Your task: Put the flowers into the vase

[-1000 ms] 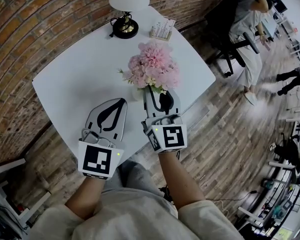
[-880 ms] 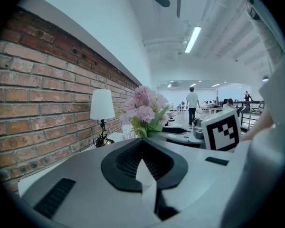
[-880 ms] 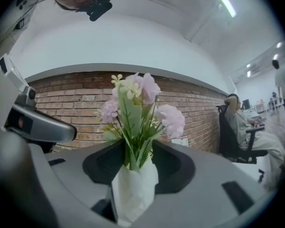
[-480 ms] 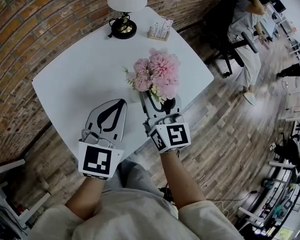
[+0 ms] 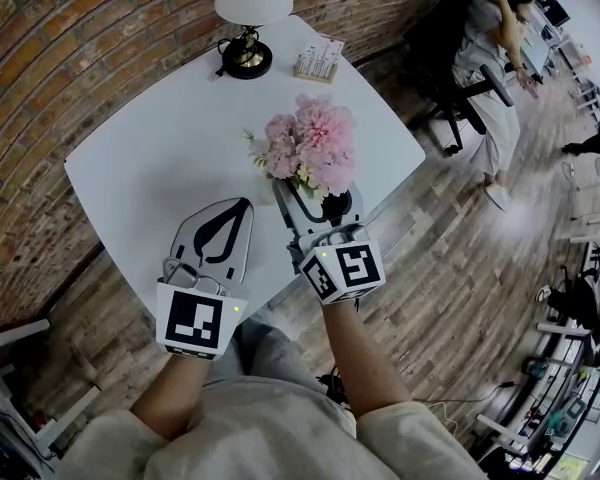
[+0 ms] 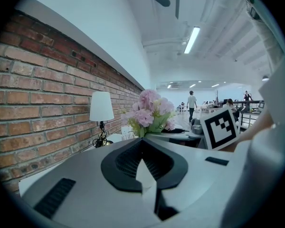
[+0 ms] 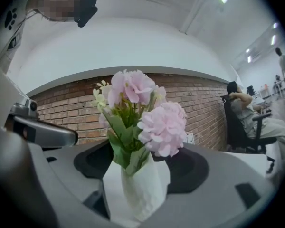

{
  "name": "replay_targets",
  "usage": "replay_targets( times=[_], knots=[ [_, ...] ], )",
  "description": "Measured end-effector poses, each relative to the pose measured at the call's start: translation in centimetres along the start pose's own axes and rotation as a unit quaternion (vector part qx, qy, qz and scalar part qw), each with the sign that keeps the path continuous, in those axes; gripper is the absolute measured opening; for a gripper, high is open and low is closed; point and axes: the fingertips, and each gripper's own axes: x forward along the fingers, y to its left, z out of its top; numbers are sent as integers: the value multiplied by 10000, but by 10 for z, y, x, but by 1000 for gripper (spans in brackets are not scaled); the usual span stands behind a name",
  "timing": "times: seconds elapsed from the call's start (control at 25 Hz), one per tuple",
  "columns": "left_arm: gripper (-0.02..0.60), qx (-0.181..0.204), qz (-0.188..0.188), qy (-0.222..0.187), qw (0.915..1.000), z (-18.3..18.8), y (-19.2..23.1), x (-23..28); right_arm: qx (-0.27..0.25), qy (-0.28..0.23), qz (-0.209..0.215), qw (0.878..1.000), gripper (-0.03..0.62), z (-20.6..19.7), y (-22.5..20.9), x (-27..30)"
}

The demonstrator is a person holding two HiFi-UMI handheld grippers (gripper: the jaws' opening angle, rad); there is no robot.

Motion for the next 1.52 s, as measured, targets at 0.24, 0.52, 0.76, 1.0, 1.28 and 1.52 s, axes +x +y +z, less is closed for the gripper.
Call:
replay_targets(
  times=[0.24, 0.52, 0.76, 1.0, 1.28, 1.52],
  knots=[
    [3, -4, 5, -36, 10000, 1, 2, -2, -64, 337, -160, 9993, 336, -19, -4, 0],
    [3, 1, 11, -80, 10000, 4, 1, -7, -108, 534, -258, 9982, 336, -28, -5, -15],
    [3, -6, -62, -143, 9999, 7, -8, -8, 76, 637, -486, 9968, 327, -30, -5, -37],
    [3, 53, -134, -246, 9996, 16, -17, -12, -20, 297, -467, 9985, 101, 3, 13, -54],
    [3, 42, -201, -380, 9991, 29, -28, -23, -405, 14, -527, 9978, 8, 44, 34, -71],
    [3, 0, -208, -540, 9983, 43, -33, -36, -690, -41, -484, 9964, 6, 69, 56, -80]
  ],
)
